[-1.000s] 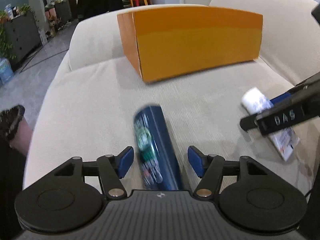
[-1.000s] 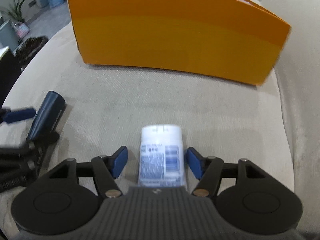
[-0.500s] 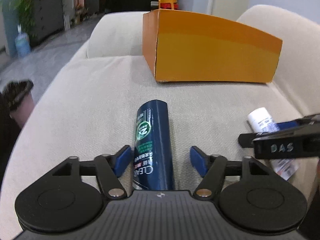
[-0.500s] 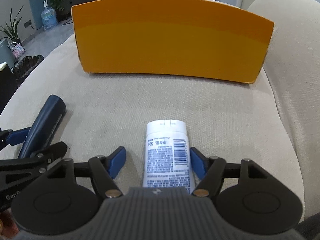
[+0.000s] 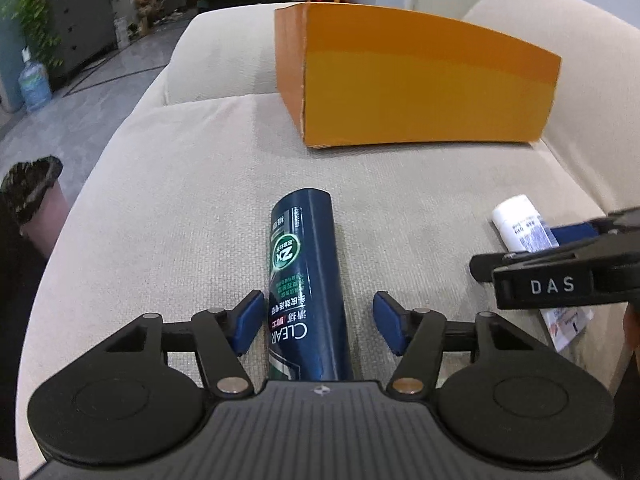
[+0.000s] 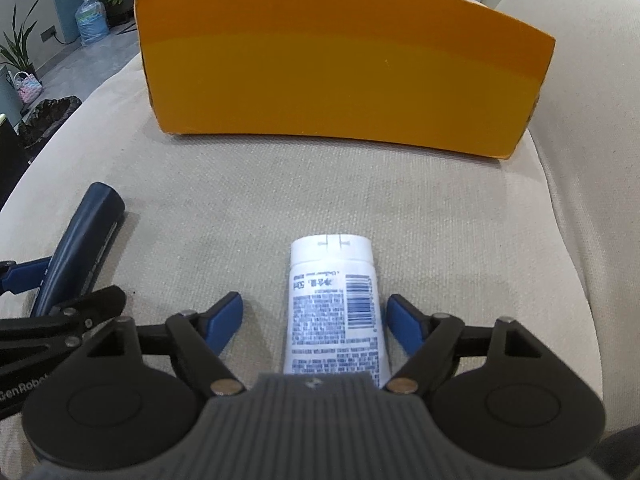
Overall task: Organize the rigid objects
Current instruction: 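Lift the white bottle and navy spray can toward the shoebox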
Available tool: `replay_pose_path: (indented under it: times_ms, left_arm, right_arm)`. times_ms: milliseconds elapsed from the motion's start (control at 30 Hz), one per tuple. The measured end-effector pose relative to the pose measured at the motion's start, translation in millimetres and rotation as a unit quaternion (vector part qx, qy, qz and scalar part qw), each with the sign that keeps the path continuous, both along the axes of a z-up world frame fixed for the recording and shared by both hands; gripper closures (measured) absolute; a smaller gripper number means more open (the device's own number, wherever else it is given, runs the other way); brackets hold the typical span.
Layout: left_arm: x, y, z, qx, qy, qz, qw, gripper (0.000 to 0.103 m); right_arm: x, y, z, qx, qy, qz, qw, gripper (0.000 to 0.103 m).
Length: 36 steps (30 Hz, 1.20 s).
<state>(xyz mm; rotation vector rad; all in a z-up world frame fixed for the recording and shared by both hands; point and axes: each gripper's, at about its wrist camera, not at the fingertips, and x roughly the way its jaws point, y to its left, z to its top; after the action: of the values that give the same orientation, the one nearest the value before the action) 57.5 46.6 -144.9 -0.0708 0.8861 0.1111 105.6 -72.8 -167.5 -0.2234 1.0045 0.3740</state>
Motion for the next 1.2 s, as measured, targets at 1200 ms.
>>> replay_pose_path:
  times_ms: [1200]
  left_arm:
    - [51,-9,117,0.002,-0.088,-0.094,0.9917,0.065]
  right_arm:
    - [17,-53,128,0.074,-0.091,0.004,0.993,0.057]
